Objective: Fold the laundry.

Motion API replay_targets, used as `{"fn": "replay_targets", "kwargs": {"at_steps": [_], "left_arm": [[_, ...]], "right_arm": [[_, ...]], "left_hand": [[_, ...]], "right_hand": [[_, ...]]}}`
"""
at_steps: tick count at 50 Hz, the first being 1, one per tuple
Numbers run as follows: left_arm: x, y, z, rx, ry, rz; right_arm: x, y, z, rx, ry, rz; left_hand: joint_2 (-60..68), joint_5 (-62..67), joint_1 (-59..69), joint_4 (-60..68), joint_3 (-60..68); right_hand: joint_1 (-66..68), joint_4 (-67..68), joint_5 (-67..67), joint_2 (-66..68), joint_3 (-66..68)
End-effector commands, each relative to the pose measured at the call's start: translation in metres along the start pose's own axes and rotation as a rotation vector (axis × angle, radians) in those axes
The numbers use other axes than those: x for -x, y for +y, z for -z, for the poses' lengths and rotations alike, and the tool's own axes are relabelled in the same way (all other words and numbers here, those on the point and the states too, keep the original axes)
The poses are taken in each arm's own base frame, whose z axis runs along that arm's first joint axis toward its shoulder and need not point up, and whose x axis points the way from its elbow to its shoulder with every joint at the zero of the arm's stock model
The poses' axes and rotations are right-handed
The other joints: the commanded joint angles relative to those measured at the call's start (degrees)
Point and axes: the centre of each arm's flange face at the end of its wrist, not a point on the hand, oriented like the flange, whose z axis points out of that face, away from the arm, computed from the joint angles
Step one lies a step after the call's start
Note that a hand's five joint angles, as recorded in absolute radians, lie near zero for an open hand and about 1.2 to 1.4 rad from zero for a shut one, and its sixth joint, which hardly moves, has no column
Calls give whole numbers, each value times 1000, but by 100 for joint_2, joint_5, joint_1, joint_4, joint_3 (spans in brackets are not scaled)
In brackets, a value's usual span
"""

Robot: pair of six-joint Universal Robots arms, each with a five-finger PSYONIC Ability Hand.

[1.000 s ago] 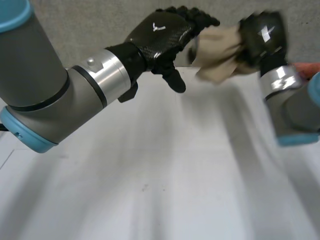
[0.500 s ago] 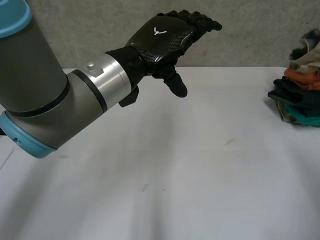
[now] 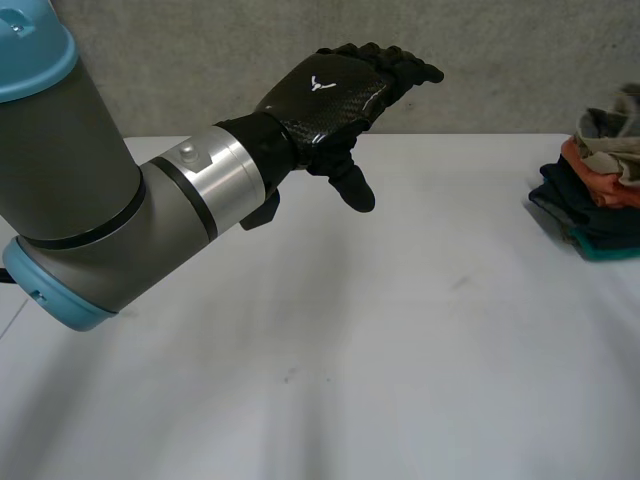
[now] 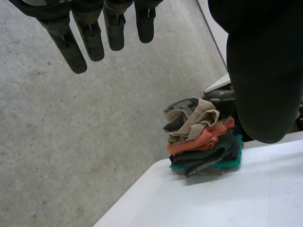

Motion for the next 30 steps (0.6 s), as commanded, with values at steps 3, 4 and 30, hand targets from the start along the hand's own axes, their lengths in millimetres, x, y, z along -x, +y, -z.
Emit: {"fn": "replay_targets", "kwargs": {"at_steps": [3,4,30], "left_arm": [[-1,0,0,0,2,0],[-1,0,0,0,2,2],[-18,-21,5,-49,37,-5]], "right_arm": [[2,-46,5,-40,15,54],[4,-46,5,-38,12,51],[-86,-137,101,263,558,453]], "left_hand": [[0,-74,192,39,-13],[0,-74,192,39,-13],[-17,-91,175,22,-30]], "right_hand": [[-2320,-2167,-4596,-1678,-1984],[-2320,-2167,-4596,-1678,-1984],[-2320,-2167,-4596,-1678,-1984]]}}
